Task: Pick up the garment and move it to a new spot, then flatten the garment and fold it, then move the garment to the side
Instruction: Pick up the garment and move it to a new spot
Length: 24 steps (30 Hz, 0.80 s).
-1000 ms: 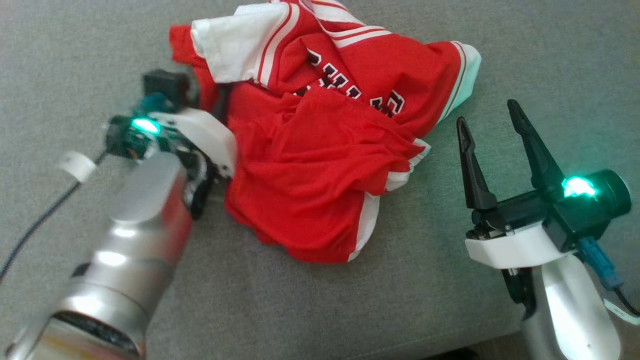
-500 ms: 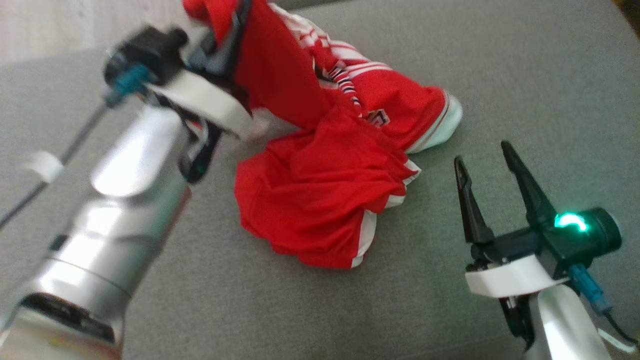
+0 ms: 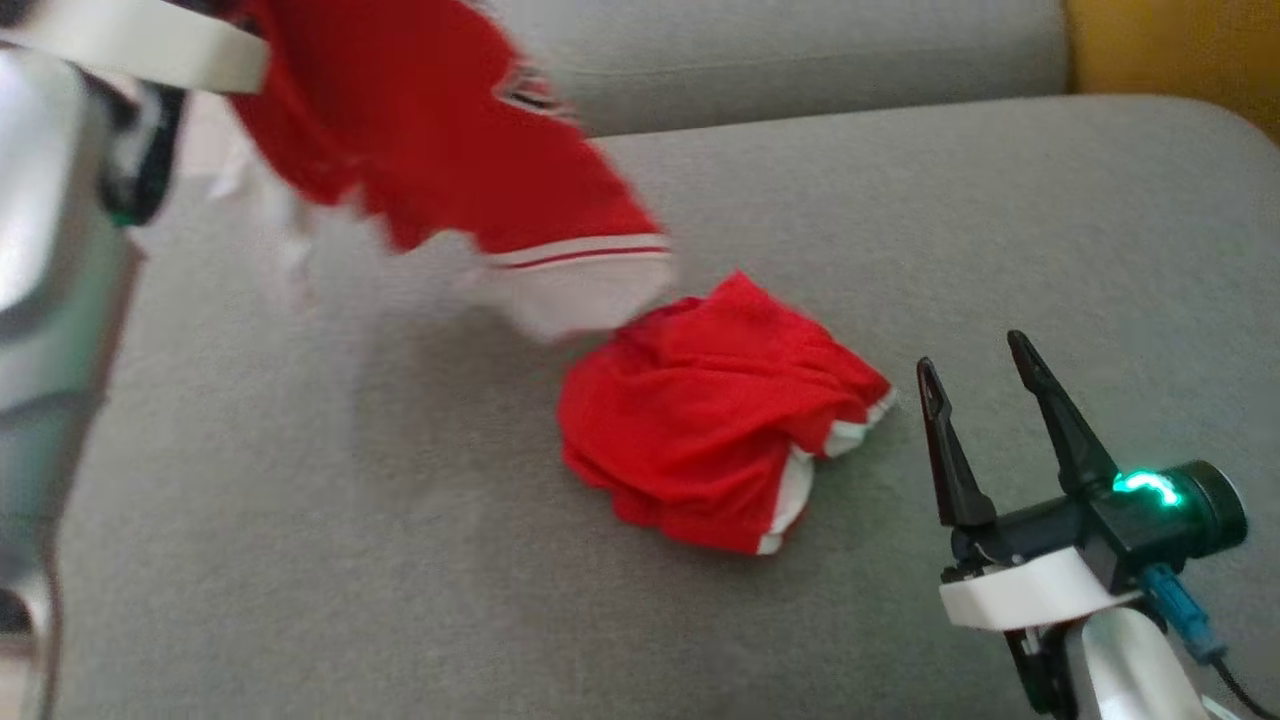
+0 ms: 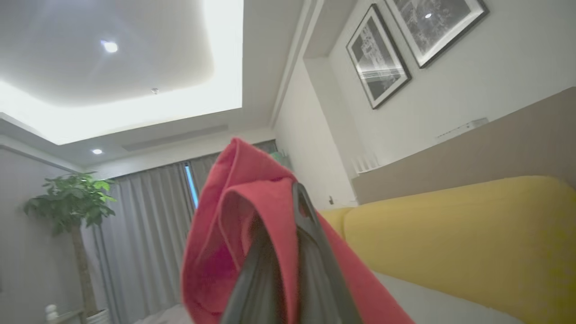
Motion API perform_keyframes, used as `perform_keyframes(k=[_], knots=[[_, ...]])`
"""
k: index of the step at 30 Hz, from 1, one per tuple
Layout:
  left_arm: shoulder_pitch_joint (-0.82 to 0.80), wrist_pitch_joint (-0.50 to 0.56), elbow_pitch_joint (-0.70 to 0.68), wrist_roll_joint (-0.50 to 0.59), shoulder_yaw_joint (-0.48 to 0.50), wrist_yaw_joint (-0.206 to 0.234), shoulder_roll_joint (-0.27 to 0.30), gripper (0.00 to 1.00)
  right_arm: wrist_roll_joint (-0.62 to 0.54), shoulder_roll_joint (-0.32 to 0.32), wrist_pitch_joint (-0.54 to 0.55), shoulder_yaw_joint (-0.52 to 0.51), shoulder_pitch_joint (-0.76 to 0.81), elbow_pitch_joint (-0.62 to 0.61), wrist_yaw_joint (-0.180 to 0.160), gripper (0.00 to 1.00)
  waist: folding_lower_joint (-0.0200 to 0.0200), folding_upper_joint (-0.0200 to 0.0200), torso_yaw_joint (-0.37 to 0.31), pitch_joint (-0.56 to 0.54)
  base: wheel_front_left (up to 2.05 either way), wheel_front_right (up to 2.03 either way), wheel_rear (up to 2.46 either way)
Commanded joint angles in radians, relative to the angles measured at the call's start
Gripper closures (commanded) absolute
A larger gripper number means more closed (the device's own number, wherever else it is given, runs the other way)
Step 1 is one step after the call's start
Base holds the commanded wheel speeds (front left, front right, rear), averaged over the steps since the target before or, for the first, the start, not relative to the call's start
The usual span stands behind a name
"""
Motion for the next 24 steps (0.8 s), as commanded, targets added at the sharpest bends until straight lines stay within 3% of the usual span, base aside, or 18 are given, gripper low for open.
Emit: perform_keyframes(k=[1, 9, 14, 19, 23, 24], knots=[[-0.07, -0.004, -0.03, 0.007, 0.056, 0.003, 0.062, 1.0, 0.004, 0.002, -0.005, 0.018, -0.002, -0.036, -0.001, 0.0, 0.0002, 0.0, 0.041, -0.017, 0.0, 0.0, 0.0], [-0.044, -0.004, 0.008, 0.048, 0.098, 0.009, 0.151, 1.0, 0.003, 0.0, -0.005, 0.005, 0.01, -0.043, -0.001, 0.0, 0.0002, 0.0, 0.156, 0.008, 0.0, 0.0, 0.0], [0.093, 0.025, 0.113, -0.025, 0.134, 0.019, 0.17, 1.0, -0.002, -0.018, -0.005, 0.016, -0.021, -0.052, -0.001, 0.0, 0.0002, 0.0, 0.204, 0.073, 0.0, 0.0, 0.0], [0.224, 0.042, 0.209, -0.104, 0.165, 0.02, 0.151, 1.0, -0.002, -0.033, -0.005, 0.023, -0.051, -0.055, -0.001, 0.0, 0.0002, 0.0, 0.212, 0.127, 0.0, 0.0, 0.0], [0.345, 0.04, 0.307, -0.183, 0.187, 0.006, 0.088, 1.0, -0.001, -0.042, -0.005, 0.025, -0.077, -0.052, -0.001, 0.0, 0.0002, 0.0, 0.201, 0.17, 0.0, 0.0, 0.0], [0.365, 0.033, 0.323, -0.191, 0.187, 0.003, 0.073, 0.92, 0.0, -0.043, -0.005, 0.024, -0.082, -0.051, -0.001, 0.0, 0.0002, 0.0, 0.198, 0.177, 0.0, 0.0, 0.0]])
